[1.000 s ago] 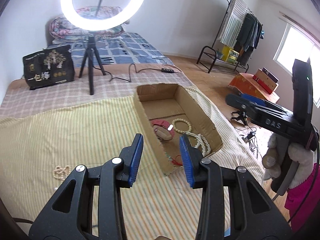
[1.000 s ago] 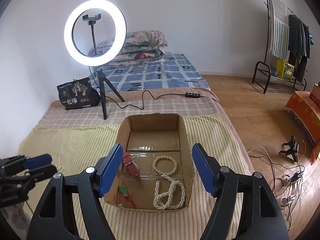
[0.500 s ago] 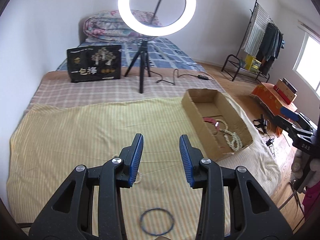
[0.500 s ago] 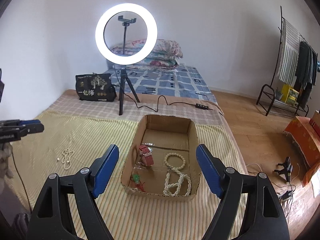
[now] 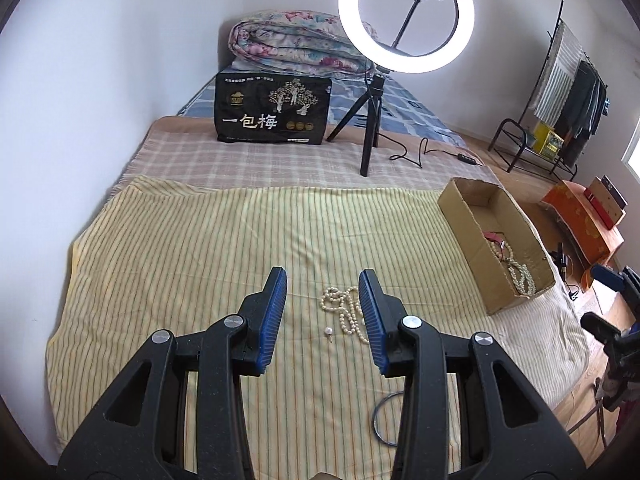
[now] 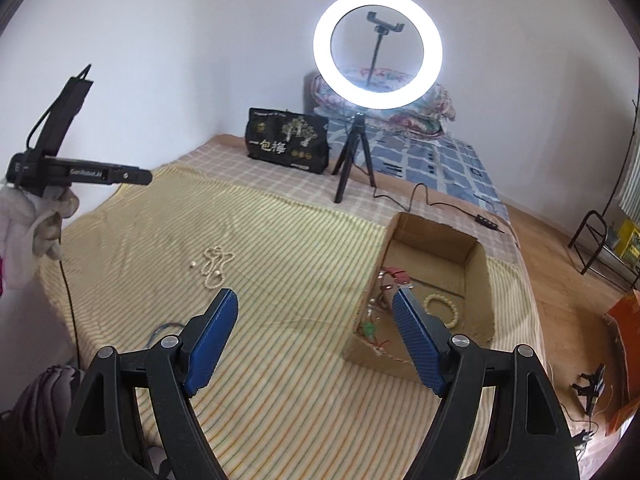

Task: Organize jewelry
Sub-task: 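Grasp the small pearl strand with the left tool while the right tool grasps the blue cord ring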

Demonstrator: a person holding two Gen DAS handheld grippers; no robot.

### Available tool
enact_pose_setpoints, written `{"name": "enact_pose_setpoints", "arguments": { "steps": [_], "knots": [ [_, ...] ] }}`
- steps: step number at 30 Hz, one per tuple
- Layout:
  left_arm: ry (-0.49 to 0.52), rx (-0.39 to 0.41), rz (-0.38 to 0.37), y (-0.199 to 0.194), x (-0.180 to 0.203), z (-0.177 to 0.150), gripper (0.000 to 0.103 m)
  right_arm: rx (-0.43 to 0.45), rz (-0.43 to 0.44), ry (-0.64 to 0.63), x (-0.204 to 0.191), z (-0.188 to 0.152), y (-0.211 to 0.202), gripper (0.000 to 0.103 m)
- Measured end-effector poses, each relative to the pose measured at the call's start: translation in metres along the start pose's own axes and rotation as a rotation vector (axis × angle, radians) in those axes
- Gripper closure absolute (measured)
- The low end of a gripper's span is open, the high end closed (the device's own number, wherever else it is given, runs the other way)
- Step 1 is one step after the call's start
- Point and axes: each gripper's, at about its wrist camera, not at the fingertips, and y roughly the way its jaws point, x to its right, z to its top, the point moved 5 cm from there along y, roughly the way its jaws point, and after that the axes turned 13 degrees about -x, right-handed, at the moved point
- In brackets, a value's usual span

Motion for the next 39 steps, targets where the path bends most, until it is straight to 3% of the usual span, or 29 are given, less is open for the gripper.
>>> {"name": "enact_pose_setpoints", "arguments": {
  "steps": [5,14,17,21,23,26,29,39],
  "knots": [
    [0.001,-0.049,-0.010,0.016,-0.010,0.000,0.065,-0.097,0.111,-0.059,-0.032,-0.008,0.026,0.024],
    [0.004,-0.137,-0.083,0.053,-0.004,-0.011,0.065,-0.242,0.206,-0.127,-0.070,-0.027,0.066,0.024],
    [-0.008,-0.163,-0.100,0.064,-0.001,-0.017,0.065,-0.284,0.232,-0.139,-0.078,-0.031,0.078,0.036],
    [-0.014,-0.181,-0.107,0.077,-0.001,-0.023,0.065,-0.324,0.255,-0.156,-0.088,-0.037,0.092,0.040],
    [-0.004,-0.190,-0.105,0.082,0.000,-0.027,0.065,-0.346,0.274,-0.153,-0.091,-0.040,0.098,0.053],
    [0.008,-0.198,-0.103,0.089,0.001,-0.033,0.066,-0.371,0.299,-0.141,-0.095,-0.042,0.106,0.059],
    [0.015,-0.212,-0.103,0.098,0.003,-0.038,0.074,-0.386,0.316,-0.136,-0.100,-0.045,0.112,0.066],
    [0.037,-0.215,-0.101,0.112,0.004,-0.047,0.074,-0.419,0.330,-0.103,-0.105,-0.045,0.130,0.077]
  ]
}}
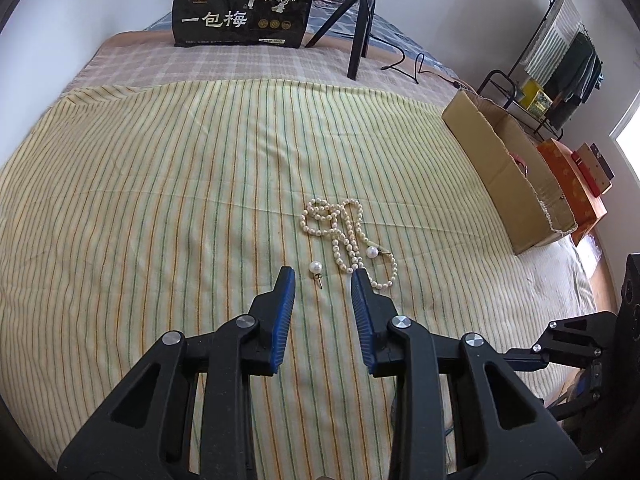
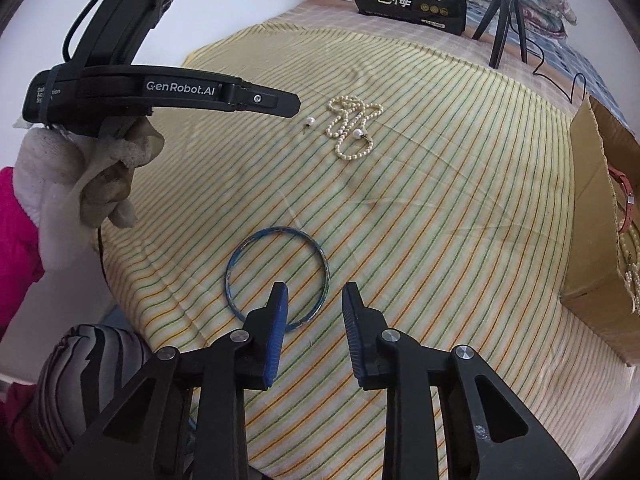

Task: Organize jewelry
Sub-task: 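Grasp the small pearl strand with the left tool while the right tool grasps the blue cord ring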

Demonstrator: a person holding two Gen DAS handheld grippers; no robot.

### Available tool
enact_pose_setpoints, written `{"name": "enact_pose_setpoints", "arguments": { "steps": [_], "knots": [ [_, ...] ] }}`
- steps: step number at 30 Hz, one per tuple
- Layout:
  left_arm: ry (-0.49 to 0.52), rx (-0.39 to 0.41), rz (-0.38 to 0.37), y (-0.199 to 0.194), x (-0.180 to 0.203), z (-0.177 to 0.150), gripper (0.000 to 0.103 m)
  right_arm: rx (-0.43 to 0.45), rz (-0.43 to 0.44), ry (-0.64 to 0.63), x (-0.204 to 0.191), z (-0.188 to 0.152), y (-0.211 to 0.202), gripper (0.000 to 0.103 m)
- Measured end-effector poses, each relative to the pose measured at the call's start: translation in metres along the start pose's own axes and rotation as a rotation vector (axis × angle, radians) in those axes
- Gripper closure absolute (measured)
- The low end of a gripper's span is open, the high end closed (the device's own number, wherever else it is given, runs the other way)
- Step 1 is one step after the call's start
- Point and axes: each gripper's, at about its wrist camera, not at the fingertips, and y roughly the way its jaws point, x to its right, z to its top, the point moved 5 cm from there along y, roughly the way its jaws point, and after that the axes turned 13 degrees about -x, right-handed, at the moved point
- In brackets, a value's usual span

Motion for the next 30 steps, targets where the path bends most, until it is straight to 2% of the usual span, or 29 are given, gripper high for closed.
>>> {"name": "enact_pose_setpoints", "arguments": {
  "steps": [16,26,30],
  "knots": [
    [0.034,0.000,0.031,0.014,0.005,0.001,0.074,-0.011,-0.007,-0.005,0.001,0.009,0.015,0.080],
    [-0.017,0.001,-0.025,0.020,0.006,0.025,0.074,-0.005,0.000,-0.005,0.003,0.011,0.015,0.080],
    [-0.059,-0.030,-0.056,0.030,0.003,0.037,0.074,-0.007,0.002,-0.007,0.003,0.010,0.017,0.080]
  ]
}}
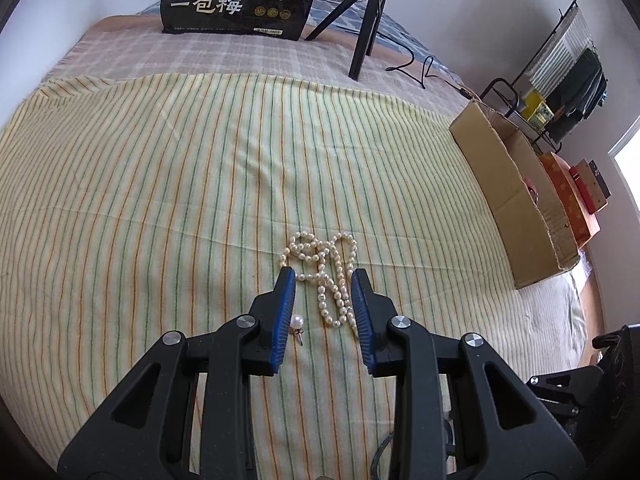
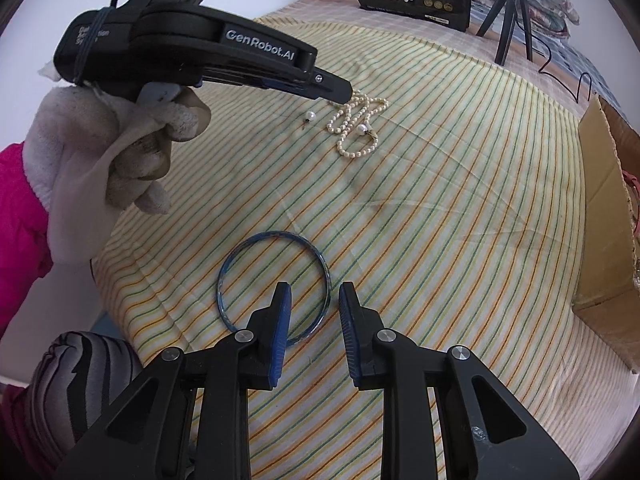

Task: Organize jewelry
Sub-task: 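Grasp the small pearl strand with the left tool while the right tool grasps the blue cord ring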

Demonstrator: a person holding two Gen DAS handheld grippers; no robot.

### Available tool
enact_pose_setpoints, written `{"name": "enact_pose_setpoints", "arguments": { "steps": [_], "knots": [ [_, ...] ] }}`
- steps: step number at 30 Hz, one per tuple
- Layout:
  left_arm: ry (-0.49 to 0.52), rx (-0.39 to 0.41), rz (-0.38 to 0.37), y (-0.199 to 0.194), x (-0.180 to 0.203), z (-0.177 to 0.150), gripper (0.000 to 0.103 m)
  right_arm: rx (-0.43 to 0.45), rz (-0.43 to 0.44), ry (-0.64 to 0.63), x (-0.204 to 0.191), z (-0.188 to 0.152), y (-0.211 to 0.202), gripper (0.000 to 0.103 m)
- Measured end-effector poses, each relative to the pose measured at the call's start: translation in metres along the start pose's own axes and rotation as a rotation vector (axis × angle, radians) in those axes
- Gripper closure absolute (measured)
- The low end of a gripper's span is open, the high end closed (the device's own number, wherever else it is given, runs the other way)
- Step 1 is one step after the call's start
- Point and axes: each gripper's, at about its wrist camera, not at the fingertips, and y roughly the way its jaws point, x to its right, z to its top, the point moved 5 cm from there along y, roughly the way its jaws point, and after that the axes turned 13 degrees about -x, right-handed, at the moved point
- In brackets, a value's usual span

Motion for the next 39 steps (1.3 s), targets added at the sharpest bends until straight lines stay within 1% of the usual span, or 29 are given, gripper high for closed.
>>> {"name": "enact_pose_setpoints", "arguments": {
  "steps": [4,12,14,16,21,23,25,28,32,35,39],
  "knots": [
    [-0.006,-0.024,0.015,0.010,0.002,0.007,0.074,0.001,0.003,0.001,0.001,0.000,0.001,0.080],
    [0.021,-0.055,0.090,0.025,0.007,0.014,0.074,0.005,0.002,-0.008,0.001,0.000,0.002,0.080],
    [0.024,-0.055,0.115,0.027,0.008,0.015,0.083,0.005,-0.003,-0.010,0.001,0.000,0.002,0.080],
    [0.031,-0.056,0.140,0.030,0.008,0.017,0.087,0.005,-0.007,-0.011,0.000,0.000,0.003,0.080],
    [0.046,-0.047,0.168,0.035,0.011,0.020,0.096,0.005,-0.014,-0.014,-0.001,-0.001,0.004,0.080],
    [0.038,-0.044,0.152,0.035,0.010,0.021,0.098,0.002,-0.016,-0.016,-0.002,-0.001,0.004,0.080],
    [0.022,-0.043,0.119,0.033,0.009,0.024,0.098,0.001,-0.020,-0.019,-0.002,-0.001,0.004,0.080],
    [0.003,-0.039,0.048,0.029,0.010,0.027,0.098,-0.002,-0.029,-0.027,-0.003,0.000,0.005,0.081],
    [-0.001,-0.017,-0.006,0.019,0.018,0.030,0.098,-0.002,-0.049,-0.025,-0.002,0.000,0.005,0.091],
    [0.005,-0.002,-0.031,0.011,0.026,0.032,0.098,0.001,-0.040,-0.010,0.001,-0.001,0.005,0.095],
    [0.020,0.028,-0.056,-0.004,0.035,0.032,0.098,0.002,-0.042,-0.011,0.003,-0.002,0.005,0.098]
  ]
}}
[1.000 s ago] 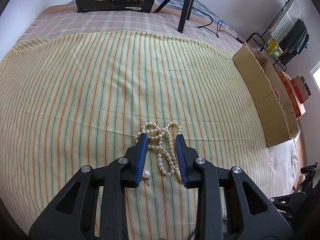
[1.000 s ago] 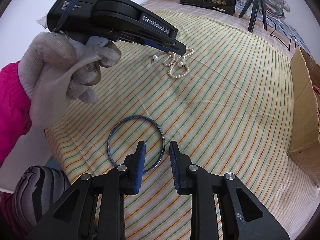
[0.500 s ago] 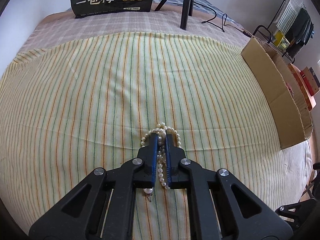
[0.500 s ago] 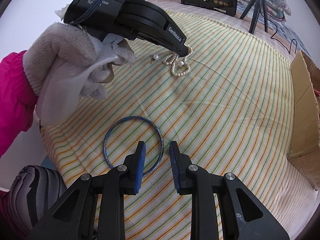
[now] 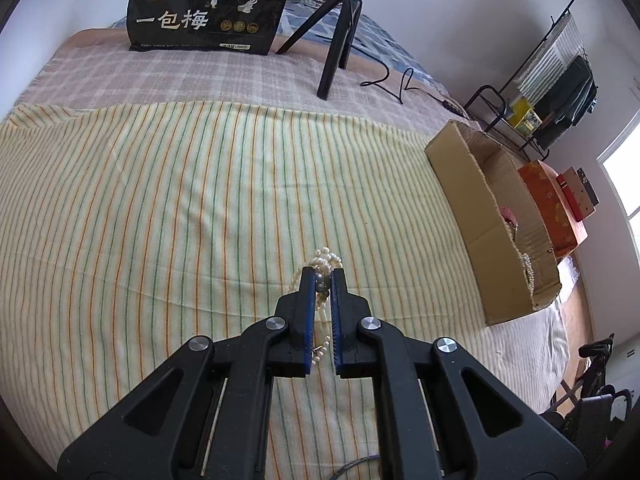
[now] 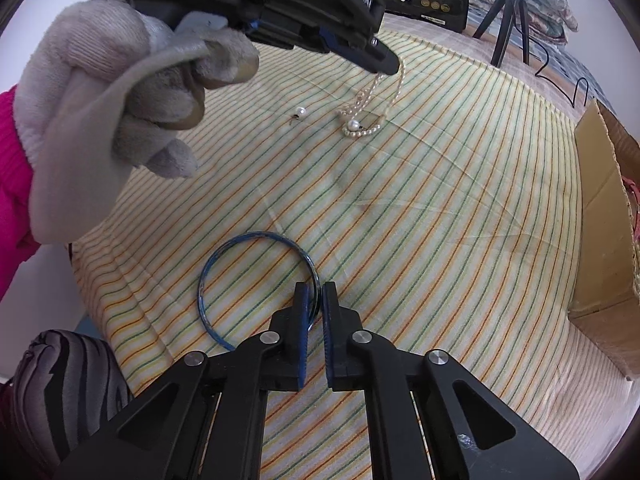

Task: Organize jewelry
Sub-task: 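Grasp the small pearl strand with the left tool while the right tool grasps the blue cord ring, then carry the pearl strand with the left tool toward the box while the right tool carries the blue ring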

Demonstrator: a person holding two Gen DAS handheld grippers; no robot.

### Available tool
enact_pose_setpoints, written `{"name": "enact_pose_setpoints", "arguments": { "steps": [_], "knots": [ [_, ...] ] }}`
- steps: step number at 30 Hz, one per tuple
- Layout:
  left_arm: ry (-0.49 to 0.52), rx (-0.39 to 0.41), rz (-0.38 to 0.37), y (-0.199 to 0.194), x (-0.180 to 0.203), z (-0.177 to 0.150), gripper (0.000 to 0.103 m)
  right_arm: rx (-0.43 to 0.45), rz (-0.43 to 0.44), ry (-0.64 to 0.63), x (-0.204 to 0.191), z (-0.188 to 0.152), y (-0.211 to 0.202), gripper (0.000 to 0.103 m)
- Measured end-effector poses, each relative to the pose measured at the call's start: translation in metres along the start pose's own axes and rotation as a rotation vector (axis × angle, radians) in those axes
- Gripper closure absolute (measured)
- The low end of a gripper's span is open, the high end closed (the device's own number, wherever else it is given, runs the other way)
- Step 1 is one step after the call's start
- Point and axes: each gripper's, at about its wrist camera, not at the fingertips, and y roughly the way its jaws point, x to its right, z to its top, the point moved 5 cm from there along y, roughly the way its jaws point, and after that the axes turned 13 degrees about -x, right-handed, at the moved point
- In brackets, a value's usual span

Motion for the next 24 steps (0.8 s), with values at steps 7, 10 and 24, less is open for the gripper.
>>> {"name": "enact_pose_setpoints", "arguments": {
  "steps": [7,10,24],
  "knots": [
    [0.016,0.042,-0.014,-0.024,0.008,-0.004,0.098,0.016,-0.019,-0.003,-0.005,-0.003,-0.004,0.100],
    [0.020,0.056,-0.022,-0.032,0.010,-0.004,0.098,0.031,-0.027,0.000,-0.006,-0.005,-0.010,0.100],
    [0.081,0.129,-0.015,-0.077,0.033,-0.005,0.098,0.121,-0.085,0.021,-0.005,-0.018,-0.053,0.100]
  ]
}}
